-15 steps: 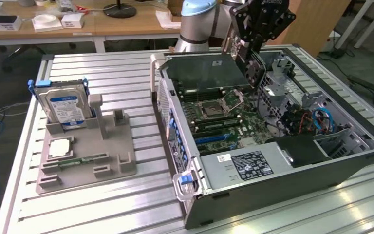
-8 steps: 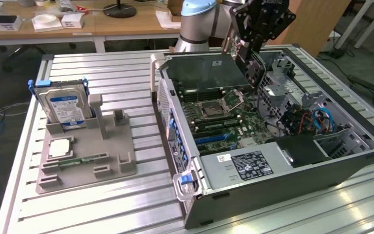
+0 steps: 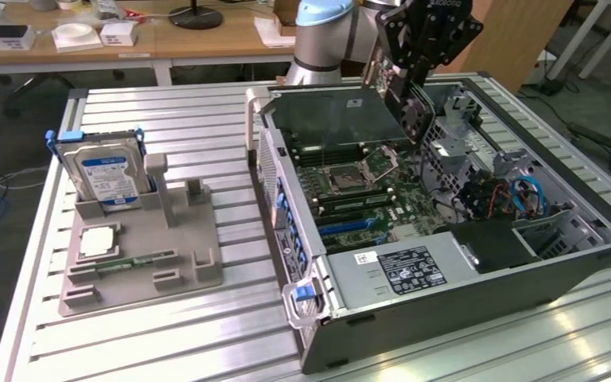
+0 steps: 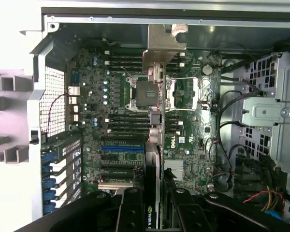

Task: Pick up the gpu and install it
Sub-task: 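Insert the gpu into the slot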

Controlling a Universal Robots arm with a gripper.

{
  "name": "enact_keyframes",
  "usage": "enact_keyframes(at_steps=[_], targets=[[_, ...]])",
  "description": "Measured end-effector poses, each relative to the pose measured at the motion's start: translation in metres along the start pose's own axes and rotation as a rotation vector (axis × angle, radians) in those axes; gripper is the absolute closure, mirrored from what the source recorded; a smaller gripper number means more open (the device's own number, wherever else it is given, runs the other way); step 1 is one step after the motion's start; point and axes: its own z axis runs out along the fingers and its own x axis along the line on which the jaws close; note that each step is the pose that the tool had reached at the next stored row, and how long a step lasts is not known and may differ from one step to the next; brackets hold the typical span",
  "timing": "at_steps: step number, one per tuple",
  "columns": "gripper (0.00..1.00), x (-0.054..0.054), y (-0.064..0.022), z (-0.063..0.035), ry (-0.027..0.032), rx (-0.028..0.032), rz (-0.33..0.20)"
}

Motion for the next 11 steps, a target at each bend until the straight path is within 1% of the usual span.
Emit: enact_keyframes(at_steps=[5, 11], targets=[[0.74, 0.0000, 0.0000, 0.0010, -0.0013, 0.0022, -0.090], [0.74, -0.0001, 0.0000, 0.0043, -0.0028, 0.0051, -0.199]])
